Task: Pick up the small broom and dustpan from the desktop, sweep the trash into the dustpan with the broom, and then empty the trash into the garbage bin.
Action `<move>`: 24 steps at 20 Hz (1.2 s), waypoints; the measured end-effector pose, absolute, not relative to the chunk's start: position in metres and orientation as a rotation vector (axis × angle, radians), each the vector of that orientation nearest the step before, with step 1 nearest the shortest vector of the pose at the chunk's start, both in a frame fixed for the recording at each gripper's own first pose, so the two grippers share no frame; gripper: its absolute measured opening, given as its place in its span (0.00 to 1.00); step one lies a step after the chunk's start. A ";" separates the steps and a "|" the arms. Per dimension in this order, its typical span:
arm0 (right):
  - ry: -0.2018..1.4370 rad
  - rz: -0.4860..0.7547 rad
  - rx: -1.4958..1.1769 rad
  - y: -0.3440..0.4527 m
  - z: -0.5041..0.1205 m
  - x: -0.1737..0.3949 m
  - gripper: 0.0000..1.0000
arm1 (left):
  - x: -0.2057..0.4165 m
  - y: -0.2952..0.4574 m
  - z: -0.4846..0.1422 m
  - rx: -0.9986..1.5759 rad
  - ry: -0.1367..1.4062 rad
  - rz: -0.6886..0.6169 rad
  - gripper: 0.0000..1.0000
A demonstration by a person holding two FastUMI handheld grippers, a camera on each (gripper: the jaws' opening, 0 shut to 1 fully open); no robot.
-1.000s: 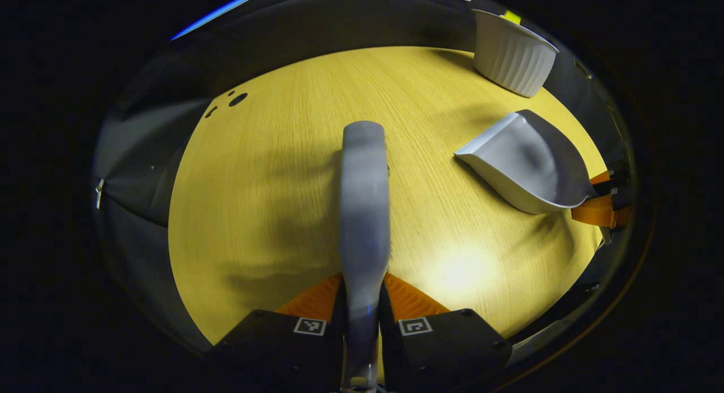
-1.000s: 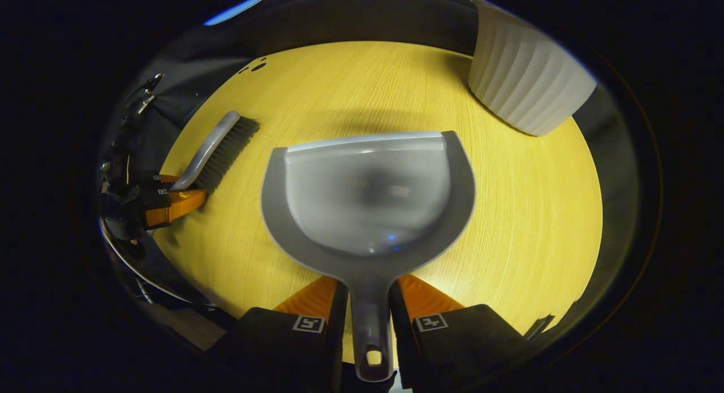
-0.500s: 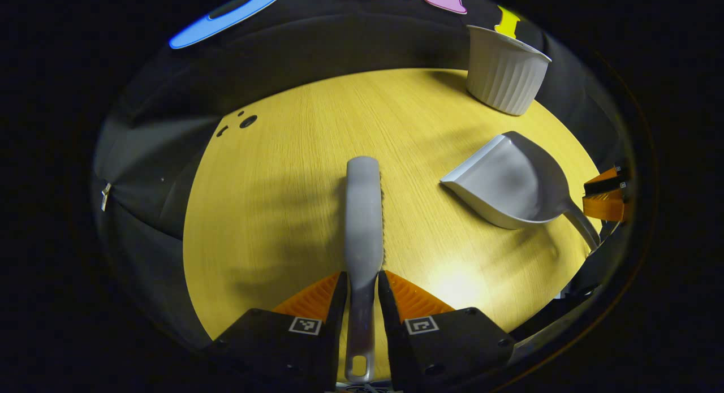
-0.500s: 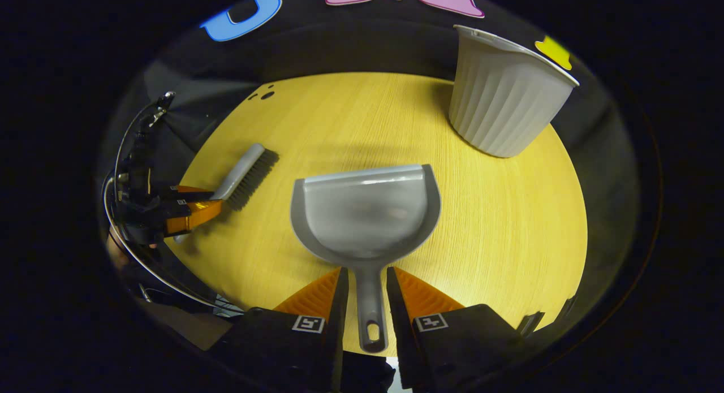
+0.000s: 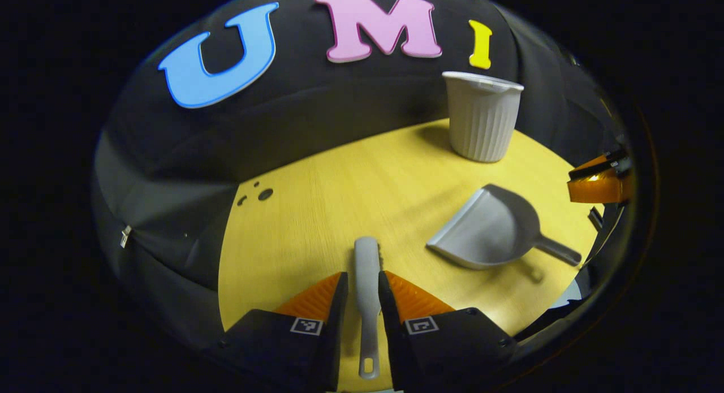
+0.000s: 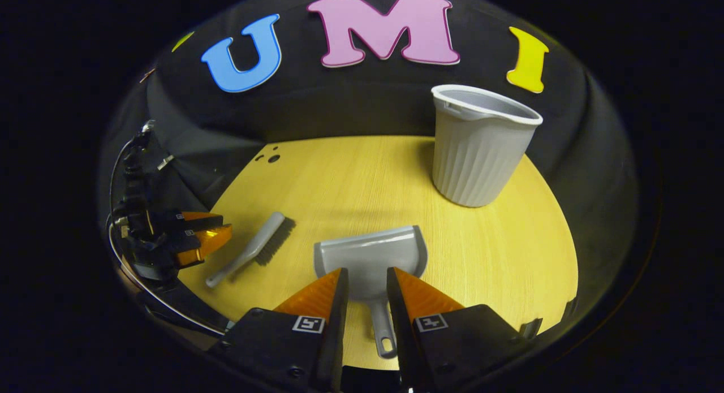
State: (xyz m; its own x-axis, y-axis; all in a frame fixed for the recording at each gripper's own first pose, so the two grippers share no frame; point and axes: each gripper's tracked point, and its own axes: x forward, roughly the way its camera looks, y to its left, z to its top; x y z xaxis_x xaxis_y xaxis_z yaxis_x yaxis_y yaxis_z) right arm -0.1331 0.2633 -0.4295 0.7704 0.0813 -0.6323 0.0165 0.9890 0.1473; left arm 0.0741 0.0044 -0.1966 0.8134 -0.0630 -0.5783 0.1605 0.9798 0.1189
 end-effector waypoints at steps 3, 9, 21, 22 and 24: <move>0.555 0.021 0.147 0.260 -0.387 -0.123 0.43 | 0.082 -0.011 -0.146 0.104 0.469 -0.147 0.39; 0.382 0.005 0.020 0.259 -0.311 -0.122 0.43 | 0.080 -0.031 -0.075 0.008 0.326 -0.212 0.42; 0.354 0.001 -0.012 0.269 -0.315 -0.121 0.39 | 0.074 -0.021 -0.062 -0.028 0.286 -0.196 0.44; 0.353 0.000 -0.008 0.269 -0.315 -0.121 0.37 | 0.074 -0.020 -0.063 -0.025 0.287 -0.194 0.44; 0.351 -0.005 0.000 0.270 -0.314 -0.121 0.37 | 0.071 -0.017 -0.063 -0.012 0.290 -0.196 0.44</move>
